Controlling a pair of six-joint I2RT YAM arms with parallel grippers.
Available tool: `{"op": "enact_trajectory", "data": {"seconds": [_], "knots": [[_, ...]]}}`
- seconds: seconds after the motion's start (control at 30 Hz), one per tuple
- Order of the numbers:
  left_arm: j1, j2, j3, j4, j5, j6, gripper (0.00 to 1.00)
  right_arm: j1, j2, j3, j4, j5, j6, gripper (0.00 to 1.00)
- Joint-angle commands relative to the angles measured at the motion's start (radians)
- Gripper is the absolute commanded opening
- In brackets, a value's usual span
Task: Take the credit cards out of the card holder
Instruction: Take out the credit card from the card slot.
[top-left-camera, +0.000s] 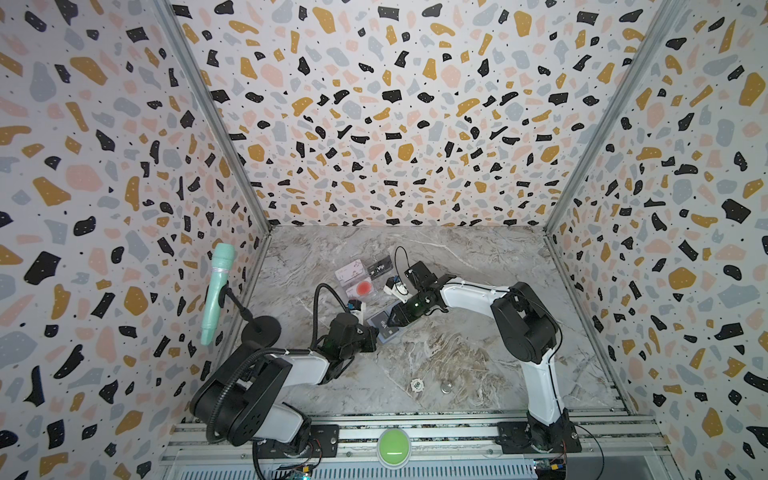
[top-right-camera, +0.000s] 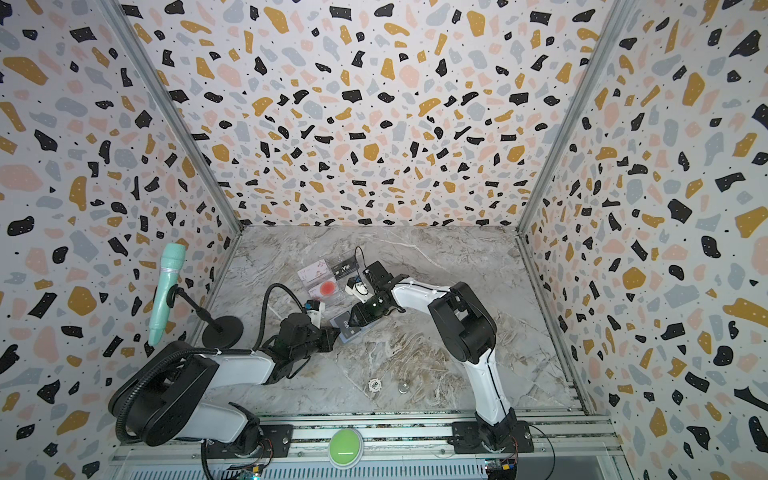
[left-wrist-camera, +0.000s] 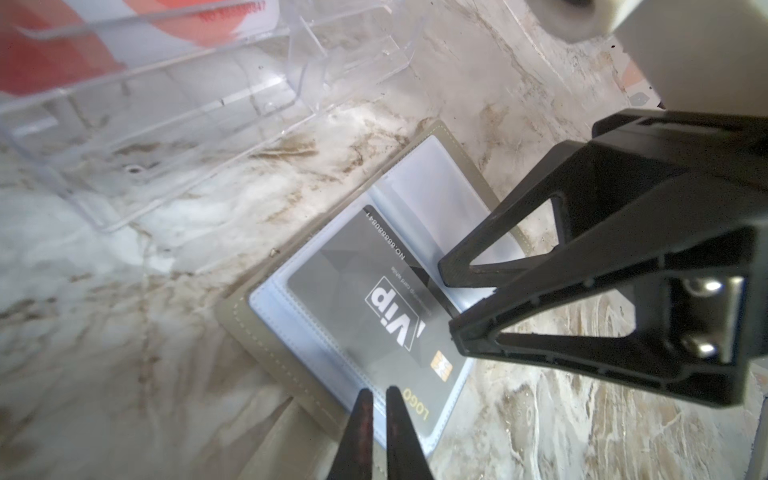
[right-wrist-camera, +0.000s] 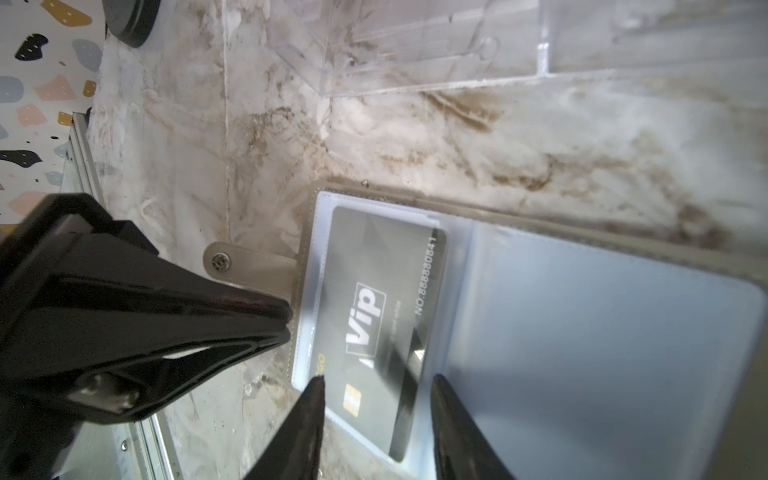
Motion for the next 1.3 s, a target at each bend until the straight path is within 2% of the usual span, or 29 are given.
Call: {"op": "enact_trajectory", "data": {"seconds": [0.0,0.23,0.63,0.8,0.97,1.27], "knots": [[-0.004,0.026,0.018,0.052,-0.005,0.022,0.1,-0.004,0.01,0.041,-0.023,-0.018,0.007,0.43],[-0.004,0.037,0.003,0.051,-0.015,0.029,0.09,-0.012,0.043,0.08,-0.062,-0.051,0.011,0.43],[-0.003,0.048,0.0,0.025,-0.019,0.05,0.09,-0.048,0.036,0.068,-0.034,-0.228,0.039,0.42],[-0.003,0.0,-0.01,0.027,-0.021,0.031,0.08,-0.058,0.042,0.067,-0.038,-0.198,0.042,0.42],[-0.004,-0.031,0.004,0.018,-0.032,0.031,0.08,-0.057,0.046,0.072,-0.06,-0.077,0.038,0.44],[-0.003,-0.013,0.01,0.09,-0.04,0.02,0.07,-0.048,0.068,0.1,-0.092,-0.072,0.018,0.48]]}}
